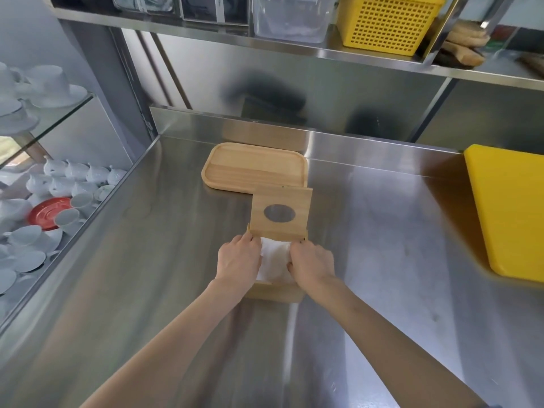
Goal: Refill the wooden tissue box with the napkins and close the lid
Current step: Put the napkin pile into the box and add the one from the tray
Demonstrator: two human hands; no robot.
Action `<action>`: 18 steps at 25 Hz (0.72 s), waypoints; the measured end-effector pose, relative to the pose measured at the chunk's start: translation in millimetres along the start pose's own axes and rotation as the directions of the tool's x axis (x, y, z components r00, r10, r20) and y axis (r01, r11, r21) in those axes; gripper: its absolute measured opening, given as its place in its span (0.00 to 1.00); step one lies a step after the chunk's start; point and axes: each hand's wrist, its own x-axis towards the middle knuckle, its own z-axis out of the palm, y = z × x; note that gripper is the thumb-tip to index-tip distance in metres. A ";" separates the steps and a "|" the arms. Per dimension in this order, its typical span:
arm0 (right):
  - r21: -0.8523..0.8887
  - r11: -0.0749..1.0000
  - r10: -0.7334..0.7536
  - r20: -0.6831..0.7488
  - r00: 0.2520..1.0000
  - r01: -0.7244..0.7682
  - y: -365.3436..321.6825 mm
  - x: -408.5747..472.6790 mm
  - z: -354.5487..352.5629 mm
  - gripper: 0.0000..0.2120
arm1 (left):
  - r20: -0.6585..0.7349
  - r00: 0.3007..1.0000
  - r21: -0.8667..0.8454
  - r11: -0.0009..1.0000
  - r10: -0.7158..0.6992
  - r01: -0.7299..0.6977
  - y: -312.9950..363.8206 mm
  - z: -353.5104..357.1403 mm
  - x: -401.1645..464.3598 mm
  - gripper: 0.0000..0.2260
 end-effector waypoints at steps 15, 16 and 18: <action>0.184 0.983 0.009 -0.171 0.985 0.023 7.0 -13.6 -12.9 0.13 | -0.079 0.995 -0.066 0.996 0.059 -0.064 -6.0 -5.6 -7.1 0.15; 0.181 0.980 -0.050 -0.173 0.984 0.082 10.0 -13.2 -11.4 0.14 | -0.058 0.994 -0.057 0.994 0.089 -0.092 -6.3 -4.5 -4.5 0.14; 0.100 0.976 -0.181 -0.110 0.977 0.192 14.0 -12.2 -4.9 0.17 | 0.035 0.989 0.017 0.989 0.143 -0.144 -4.0 -0.7 -1.7 0.14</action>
